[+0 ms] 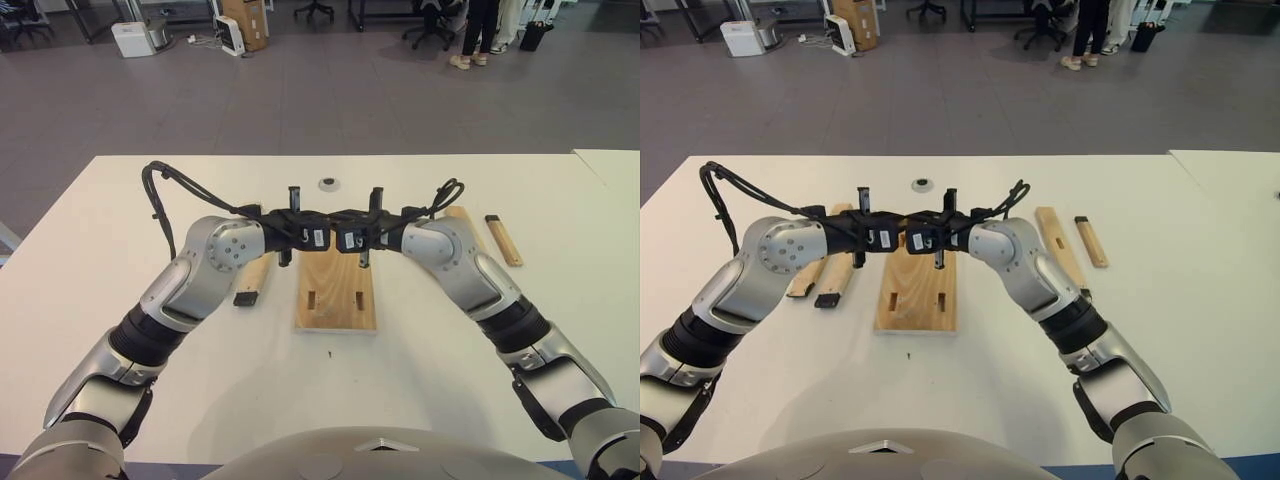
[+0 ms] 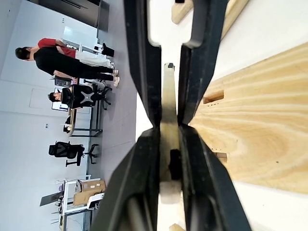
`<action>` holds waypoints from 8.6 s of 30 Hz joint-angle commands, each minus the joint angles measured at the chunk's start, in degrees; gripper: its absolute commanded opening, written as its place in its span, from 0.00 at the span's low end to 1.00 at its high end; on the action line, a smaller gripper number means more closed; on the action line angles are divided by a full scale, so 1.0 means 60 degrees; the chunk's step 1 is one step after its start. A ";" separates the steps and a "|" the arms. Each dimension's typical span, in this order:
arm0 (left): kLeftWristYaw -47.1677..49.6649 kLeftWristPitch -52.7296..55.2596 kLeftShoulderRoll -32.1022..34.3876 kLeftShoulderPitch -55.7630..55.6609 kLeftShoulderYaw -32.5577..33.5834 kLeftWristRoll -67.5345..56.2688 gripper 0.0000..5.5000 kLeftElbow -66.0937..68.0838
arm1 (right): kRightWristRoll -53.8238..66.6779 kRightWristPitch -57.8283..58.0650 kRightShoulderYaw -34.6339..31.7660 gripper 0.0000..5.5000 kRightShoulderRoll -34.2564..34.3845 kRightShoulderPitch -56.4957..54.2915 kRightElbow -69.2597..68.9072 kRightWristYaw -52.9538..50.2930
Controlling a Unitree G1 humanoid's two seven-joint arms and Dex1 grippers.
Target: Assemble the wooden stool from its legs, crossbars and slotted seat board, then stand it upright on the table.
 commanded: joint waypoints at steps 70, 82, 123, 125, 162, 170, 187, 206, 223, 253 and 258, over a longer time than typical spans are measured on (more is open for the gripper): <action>0.5234 -0.1428 -0.3827 0.2860 0.4831 -0.3627 0.25 0.0014 | 0.8319 -0.2040 -0.7131 0.07 0.0981 0.0677 0.8169 0.2489; 0.5138 -0.1631 -0.3731 0.2838 0.4425 -0.3375 0.25 0.0131 | 0.8209 -0.2264 -0.7311 0.07 0.1071 0.0892 0.8588 0.2225; 0.5288 -0.1694 -0.3664 0.2963 0.3831 -0.3282 0.25 0.0056 | 0.7855 -0.2881 -0.6657 0.07 0.1431 0.1228 0.8900 0.2432; 0.5295 -0.1791 -0.3674 0.2976 0.3818 -0.3300 0.25 0.0046 | 0.7791 -0.3026 -0.6568 0.07 0.1511 0.1628 0.8894 0.2537; 0.5318 -0.2877 -0.3719 0.3405 0.3701 -0.3387 0.25 -0.0134 | 0.7167 -0.3824 -0.5912 0.07 0.1642 0.3650 1.0571 0.0562; 0.5370 -0.2923 -0.3758 0.3534 0.3662 -0.3357 0.25 -0.0129 | 0.7031 -0.3725 -0.5517 0.07 0.1448 0.3579 1.0910 0.0174; 0.5348 -0.3053 -0.3787 0.3590 0.3497 -0.3120 0.25 -0.0031 | 0.7831 -0.4135 -0.5989 0.07 0.1585 0.3259 0.9115 0.0143; 0.5475 -0.2865 -0.3851 0.3442 0.3488 -0.2895 0.25 -0.0546 | 0.7378 -0.2833 -0.5849 0.21 0.1560 0.3264 0.5928 -0.1092; 0.5682 -0.2805 -0.3934 0.3901 0.3580 -0.2694 0.25 -0.0808 | 0.6564 -0.0380 -0.5481 0.53 0.0910 0.4701 0.3392 -0.1779; 0.6148 -0.2576 -0.4201 0.4647 0.3454 -0.2258 0.25 -0.1365 | 0.6508 0.5487 -0.5292 0.68 -0.0066 0.6070 -0.0930 -0.2854; 0.6127 -0.2285 -0.4385 0.4720 0.3468 -0.2525 0.25 -0.1352 | 0.6652 0.5914 -0.5206 0.57 -0.0133 0.6089 -0.0819 -0.2663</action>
